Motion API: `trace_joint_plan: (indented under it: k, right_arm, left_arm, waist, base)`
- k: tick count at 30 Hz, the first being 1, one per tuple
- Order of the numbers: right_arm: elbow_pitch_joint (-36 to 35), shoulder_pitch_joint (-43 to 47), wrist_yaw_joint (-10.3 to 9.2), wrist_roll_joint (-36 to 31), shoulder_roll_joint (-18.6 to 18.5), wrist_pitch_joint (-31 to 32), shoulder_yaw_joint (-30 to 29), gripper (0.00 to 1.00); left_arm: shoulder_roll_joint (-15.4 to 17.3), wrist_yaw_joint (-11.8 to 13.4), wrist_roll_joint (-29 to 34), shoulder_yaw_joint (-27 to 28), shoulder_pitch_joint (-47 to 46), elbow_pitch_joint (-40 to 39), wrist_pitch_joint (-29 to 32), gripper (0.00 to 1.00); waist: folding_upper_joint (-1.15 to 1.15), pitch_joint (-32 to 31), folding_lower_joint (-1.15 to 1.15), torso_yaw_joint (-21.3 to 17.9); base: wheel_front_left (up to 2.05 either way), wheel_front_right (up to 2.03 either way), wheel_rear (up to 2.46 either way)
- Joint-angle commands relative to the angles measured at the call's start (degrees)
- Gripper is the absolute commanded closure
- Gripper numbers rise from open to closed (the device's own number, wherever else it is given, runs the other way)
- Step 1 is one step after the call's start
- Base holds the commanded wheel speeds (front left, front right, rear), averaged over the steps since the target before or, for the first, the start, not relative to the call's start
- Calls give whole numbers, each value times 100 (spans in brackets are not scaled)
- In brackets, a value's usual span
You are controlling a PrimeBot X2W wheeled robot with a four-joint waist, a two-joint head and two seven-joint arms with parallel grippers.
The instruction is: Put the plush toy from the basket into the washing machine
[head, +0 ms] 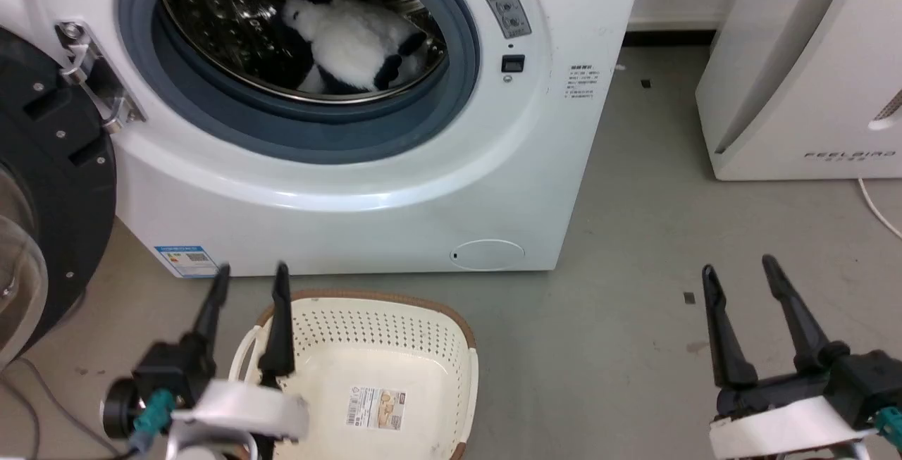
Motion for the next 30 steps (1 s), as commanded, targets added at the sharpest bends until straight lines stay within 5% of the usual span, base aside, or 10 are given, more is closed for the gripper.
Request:
trace_joint_plan:
  k: [1, 18, 19, 30]
  right_arm:
    - [34, 134, -5, 19, -1, -25, 34, 0]
    - [188, 281, -5, 108, -1, -25, 178, 0]
    - [181, 193, 0, 89, 0, 0, 170, 100]
    - [180, 180, 0, 51, 1, 104, 175, 100]
  left_arm:
    - [-70, -7, 45, -28, 210, -11, -23, 0]
    - [-325, 49, 324, 34, 675, 69, -24, 0]
    - [-326, 35, 308, 19, 639, 62, 0, 100]
    - [-347, 35, 381, 25, 637, 9, 110, 100]
  waist:
    - [0, -73, 1, 23]
    - [0, -232, 1, 39]
    - [0, -233, 1, 38]
    - [0, -275, 1, 42]
  base:
    - [0, 0, 0]
    - [0, 0, 0]
    - [0, 0, 0]
    - [0, 0, 0]
